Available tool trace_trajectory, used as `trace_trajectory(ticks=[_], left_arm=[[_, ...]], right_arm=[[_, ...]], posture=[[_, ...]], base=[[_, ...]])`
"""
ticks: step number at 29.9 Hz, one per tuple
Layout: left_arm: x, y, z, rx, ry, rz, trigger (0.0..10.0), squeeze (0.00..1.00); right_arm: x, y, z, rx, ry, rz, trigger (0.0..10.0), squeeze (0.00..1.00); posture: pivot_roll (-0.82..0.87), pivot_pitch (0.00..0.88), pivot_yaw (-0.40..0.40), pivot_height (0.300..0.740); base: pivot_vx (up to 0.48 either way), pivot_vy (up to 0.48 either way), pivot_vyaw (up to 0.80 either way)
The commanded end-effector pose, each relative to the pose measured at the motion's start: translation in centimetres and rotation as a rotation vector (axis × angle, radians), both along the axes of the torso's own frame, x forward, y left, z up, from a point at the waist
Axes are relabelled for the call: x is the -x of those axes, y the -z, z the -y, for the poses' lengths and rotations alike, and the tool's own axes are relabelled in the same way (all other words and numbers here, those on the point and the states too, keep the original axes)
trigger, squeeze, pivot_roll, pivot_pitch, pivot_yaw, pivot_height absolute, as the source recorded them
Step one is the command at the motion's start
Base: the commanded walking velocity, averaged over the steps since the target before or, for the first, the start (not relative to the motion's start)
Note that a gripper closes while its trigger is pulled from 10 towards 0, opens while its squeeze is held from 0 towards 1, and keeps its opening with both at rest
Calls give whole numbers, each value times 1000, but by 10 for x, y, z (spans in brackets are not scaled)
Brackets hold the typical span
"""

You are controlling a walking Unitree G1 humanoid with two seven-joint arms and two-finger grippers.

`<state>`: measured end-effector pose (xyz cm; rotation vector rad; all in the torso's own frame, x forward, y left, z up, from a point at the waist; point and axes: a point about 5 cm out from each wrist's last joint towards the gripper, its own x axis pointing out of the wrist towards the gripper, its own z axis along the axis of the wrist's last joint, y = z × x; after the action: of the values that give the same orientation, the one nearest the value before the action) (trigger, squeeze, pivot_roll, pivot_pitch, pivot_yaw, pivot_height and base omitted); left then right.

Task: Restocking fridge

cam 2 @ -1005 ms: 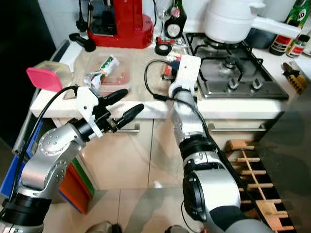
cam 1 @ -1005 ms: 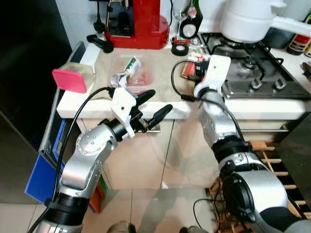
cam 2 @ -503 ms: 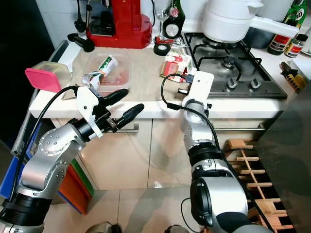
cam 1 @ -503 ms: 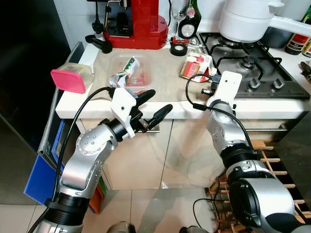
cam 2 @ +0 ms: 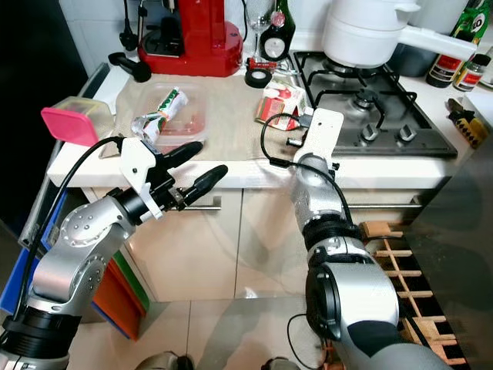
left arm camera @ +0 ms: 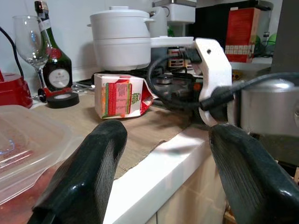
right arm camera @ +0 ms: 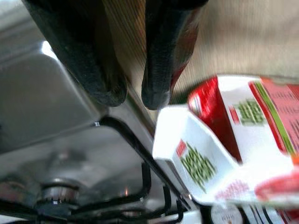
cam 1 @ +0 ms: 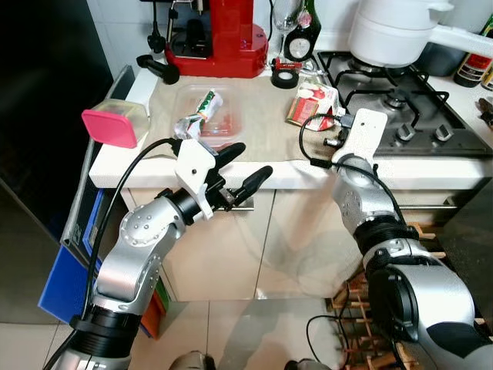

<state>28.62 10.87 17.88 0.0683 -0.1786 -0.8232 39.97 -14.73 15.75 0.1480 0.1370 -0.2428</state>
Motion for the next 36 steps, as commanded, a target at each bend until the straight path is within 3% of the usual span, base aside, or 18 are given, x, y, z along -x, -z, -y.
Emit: trace_trajectory(ticks=[1, 24, 28, 29, 31, 36], left_arm=[[0, -5, -1, -7, -8, 15, 10000, 0], [-1, -7, -3, 1, -24, 19, 10000, 0], [-2, -7, -2, 2, -22, 20, 10000, 0], [-3, -7, -1, 2, -19, 20, 10000, 0], [-3, -7, -1, 1, -17, 20, 10000, 0], [-5, -7, 0, 2, -16, 19, 10000, 0]], right_arm=[[-1, -1, 2, -18, 0, -17, 10000, 0], [-7, 0, 2, -78, -64, -159, 10000, 0], [-11, -11, 0, -61, -69, -123, 10000, 0], [-17, -34, -5, -17, -97, -37, 10000, 0], [-22, -54, -12, 46, -126, 43, 10000, 0], [-25, -99, -35, 358, -208, 271, 10000, 0]], posture=[[82, 28, -11, 740], [103, 0, -39, 740], [99, 0, -36, 740], [95, 0, -35, 740], [93, 0, -35, 740], [89, 0, -34, 740]], base=[[0, 0, 0], [0, 0, 0], [0, 0, 0], [0, 0, 0], [0, 0, 0], [0, 0, 0]])
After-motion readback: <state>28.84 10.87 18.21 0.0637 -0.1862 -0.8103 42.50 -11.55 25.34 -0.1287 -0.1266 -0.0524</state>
